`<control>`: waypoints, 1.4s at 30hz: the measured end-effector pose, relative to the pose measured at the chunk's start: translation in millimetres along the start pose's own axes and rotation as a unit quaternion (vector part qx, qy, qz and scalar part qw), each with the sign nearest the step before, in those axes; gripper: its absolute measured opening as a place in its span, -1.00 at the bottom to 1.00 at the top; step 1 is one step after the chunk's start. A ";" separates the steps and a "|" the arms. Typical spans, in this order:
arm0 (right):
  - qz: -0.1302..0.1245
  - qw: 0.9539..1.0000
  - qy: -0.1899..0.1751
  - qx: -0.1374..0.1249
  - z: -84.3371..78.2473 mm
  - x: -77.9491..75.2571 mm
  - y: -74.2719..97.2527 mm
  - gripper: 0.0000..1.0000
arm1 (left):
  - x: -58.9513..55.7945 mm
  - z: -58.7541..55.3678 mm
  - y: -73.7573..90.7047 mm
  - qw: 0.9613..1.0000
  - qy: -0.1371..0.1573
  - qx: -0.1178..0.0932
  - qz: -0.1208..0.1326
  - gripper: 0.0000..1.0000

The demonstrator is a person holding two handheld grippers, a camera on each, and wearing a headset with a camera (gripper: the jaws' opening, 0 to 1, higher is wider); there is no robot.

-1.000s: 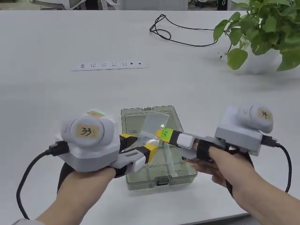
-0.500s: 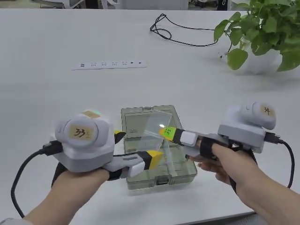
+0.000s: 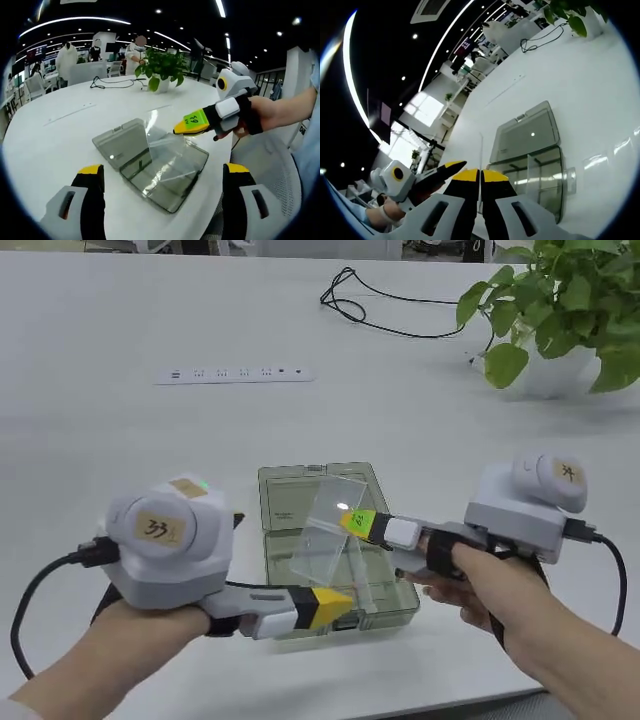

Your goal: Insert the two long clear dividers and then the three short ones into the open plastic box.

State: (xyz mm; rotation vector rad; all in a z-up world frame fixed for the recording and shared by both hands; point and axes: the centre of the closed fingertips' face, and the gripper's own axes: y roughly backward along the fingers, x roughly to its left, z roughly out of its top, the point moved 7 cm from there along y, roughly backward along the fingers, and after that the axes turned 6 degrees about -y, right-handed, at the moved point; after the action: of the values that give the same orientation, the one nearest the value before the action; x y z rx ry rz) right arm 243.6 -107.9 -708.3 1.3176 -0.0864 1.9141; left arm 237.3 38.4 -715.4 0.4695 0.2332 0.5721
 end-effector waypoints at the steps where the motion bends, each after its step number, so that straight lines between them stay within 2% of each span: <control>1: -0.003 1.000 0.001 0.004 -0.2 -0.2 0.1 -0.96 | 0.9 -1.2 0.8 1.000 0.000 0.000 -0.002 1.00; 8: -0.019 0.999 0.018 0.022 4.3 5.3 2.1 -0.96 | 3.7 -7.1 8.8 1.000 -0.007 0.000 -0.005 1.00; 16: -0.040 0.998 0.028 0.031 20.2 12.1 5.5 -0.96 | 8.0 -22.7 16.9 1.000 -0.015 0.006 -0.012 1.00; 17: -0.051 0.998 0.028 0.035 21.9 11.7 6.1 -0.96 | 7.9 -23.6 17.9 1.000 -0.017 0.005 -0.014 1.00; 18: -0.048 0.998 0.033 0.037 23.3 17.0 5.8 -0.96 | 8.6 -25.8 18.9 1.000 -0.022 0.009 -0.015 1.00; 21: -0.062 0.996 0.037 0.054 26.2 23.8 4.7 -0.97 | 10.3 -29.0 21.9 1.000 -0.020 0.008 -0.018 1.00; 22: -0.069 0.995 0.041 0.067 27.2 20.6 4.3 -0.97 | 10.9 -29.4 23.2 1.000 -0.020 0.006 -0.019 0.99; 24: -0.078 0.992 0.043 0.086 28.1 24.0 2.0 -0.97 | 12.7 -30.2 24.3 1.000 -0.022 0.004 -0.019 0.99; 26: -0.084 0.991 0.042 0.095 30.2 22.5 -0.4 -0.97 | 12.5 -31.9 25.5 0.999 -0.024 0.005 -0.022 0.99; 30: -0.104 0.985 0.036 0.130 28.2 25.3 -5.2 -0.97 | 12.6 -34.0 27.3 0.999 -0.025 0.004 -0.024 0.98; 32: -0.117 0.980 0.036 0.155 27.2 23.3 -6.5 -0.97 | 13.2 -35.8 27.7 0.999 -0.023 0.003 -0.025 0.97; 33: -0.124 0.976 0.037 0.174 26.2 22.5 -7.3 -0.97 | 13.2 -37.0 27.8 0.999 -0.022 0.004 -0.025 0.97; 34: -0.129 0.975 0.037 0.178 27.0 23.3 -9.2 -0.97 | 13.0 -37.5 28.0 0.999 -0.022 0.004 -0.025 0.97; 36: -0.143 0.968 0.052 0.201 28.2 22.0 -12.8 -0.97 | 12.3 -38.6 27.9 0.999 -0.019 0.002 -0.028 0.95; 37: -0.156 0.965 0.055 0.202 30.3 20.7 -15.7 -0.97 | 12.3 -39.2 27.7 0.999 -0.018 0.001 -0.029 0.95; 41: -0.167 0.961 0.051 0.216 31.8 22.5 -22.7 -0.97 | 11.6 -41.7 27.3 0.999 -0.014 -0.001 -0.031 0.94; 42: -0.171 0.958 0.052 0.226 33.9 21.9 -25.8 -0.97 | 11.4 -42.2 27.5 0.999 -0.013 -0.003 -0.031 0.94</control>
State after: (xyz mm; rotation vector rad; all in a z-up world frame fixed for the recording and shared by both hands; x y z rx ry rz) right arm 282.6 -93.7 -684.3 1.4064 0.6279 1.7524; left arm 219.6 80.5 -739.6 0.4625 0.2202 0.5062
